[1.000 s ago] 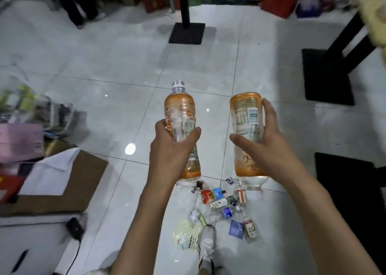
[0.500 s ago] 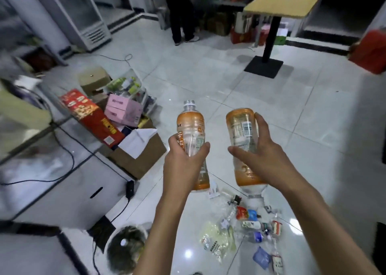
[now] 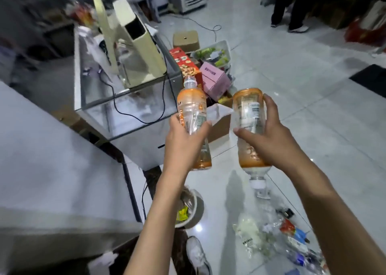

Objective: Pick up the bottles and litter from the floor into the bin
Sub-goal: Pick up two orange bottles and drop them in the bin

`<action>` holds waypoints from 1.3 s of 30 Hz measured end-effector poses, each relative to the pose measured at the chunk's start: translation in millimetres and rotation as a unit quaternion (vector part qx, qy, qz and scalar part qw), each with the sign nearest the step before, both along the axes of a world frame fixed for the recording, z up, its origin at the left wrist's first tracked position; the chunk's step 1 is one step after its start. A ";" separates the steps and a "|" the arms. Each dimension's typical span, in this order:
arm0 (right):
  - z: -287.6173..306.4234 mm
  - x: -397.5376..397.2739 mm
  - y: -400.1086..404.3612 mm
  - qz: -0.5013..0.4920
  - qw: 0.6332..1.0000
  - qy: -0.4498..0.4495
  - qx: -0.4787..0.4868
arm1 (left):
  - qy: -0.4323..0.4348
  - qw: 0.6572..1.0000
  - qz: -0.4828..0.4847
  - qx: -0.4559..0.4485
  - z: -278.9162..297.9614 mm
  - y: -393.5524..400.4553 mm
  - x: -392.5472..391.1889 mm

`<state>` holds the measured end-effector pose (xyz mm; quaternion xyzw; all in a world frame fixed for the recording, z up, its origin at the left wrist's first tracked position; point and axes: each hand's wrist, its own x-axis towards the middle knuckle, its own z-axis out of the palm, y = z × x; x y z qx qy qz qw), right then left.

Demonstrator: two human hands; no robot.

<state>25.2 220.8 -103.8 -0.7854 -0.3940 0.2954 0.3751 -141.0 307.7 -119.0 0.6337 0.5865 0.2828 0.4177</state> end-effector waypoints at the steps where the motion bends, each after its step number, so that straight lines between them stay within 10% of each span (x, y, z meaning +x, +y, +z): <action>1: -1.7 -12.4 12.5 0.003 1.000 0.010 0.010 | 0.003 1.000 0.005 0.001 0.0 9.7 -13.2; 16: -128.0 -136.9 183.8 0.112 0.990 0.076 -0.048 | -0.066 0.980 0.185 -0.032 -115.0 111.9 -154.1; 39: -483.6 -179.9 233.5 0.246 0.945 0.088 -0.199 | -0.101 0.869 0.385 -0.293 -608.1 93.5 -177.5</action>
